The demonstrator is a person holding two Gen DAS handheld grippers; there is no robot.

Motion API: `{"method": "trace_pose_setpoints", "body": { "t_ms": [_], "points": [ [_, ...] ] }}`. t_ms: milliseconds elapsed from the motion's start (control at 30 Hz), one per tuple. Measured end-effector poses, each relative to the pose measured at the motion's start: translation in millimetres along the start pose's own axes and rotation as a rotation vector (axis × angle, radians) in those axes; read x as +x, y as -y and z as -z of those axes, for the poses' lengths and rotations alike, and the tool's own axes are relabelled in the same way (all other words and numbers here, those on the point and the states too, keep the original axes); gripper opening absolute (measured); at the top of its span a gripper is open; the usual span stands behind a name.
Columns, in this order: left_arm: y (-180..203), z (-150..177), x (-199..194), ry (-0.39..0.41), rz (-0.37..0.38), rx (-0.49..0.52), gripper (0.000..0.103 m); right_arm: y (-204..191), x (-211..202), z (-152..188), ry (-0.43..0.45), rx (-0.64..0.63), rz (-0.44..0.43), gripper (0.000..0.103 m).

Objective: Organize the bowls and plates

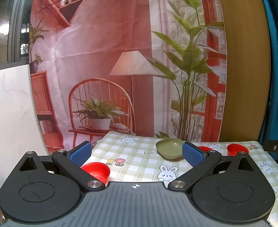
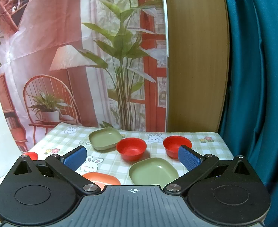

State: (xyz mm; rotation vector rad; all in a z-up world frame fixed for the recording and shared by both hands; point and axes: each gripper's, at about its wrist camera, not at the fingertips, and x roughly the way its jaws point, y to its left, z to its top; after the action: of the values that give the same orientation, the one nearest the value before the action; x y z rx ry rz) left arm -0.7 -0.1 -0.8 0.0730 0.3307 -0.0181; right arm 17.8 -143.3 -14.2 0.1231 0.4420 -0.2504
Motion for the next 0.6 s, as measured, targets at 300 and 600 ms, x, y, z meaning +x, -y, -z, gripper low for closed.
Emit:
{"method": "trace_pose_setpoints", "body": {
  "t_ms": [300,600],
  "points": [
    [1.0,1.3,1.1,-0.003,0.002,-0.003,0.103,0.1,0.0,1.0,0.003,0.000,0.001,0.103],
    [0.4,3.0,1.0,-0.002,0.003,-0.004,0.103,-1.1,-1.9,-2.0,0.006,0.001,0.002,0.103]
  ]
}}
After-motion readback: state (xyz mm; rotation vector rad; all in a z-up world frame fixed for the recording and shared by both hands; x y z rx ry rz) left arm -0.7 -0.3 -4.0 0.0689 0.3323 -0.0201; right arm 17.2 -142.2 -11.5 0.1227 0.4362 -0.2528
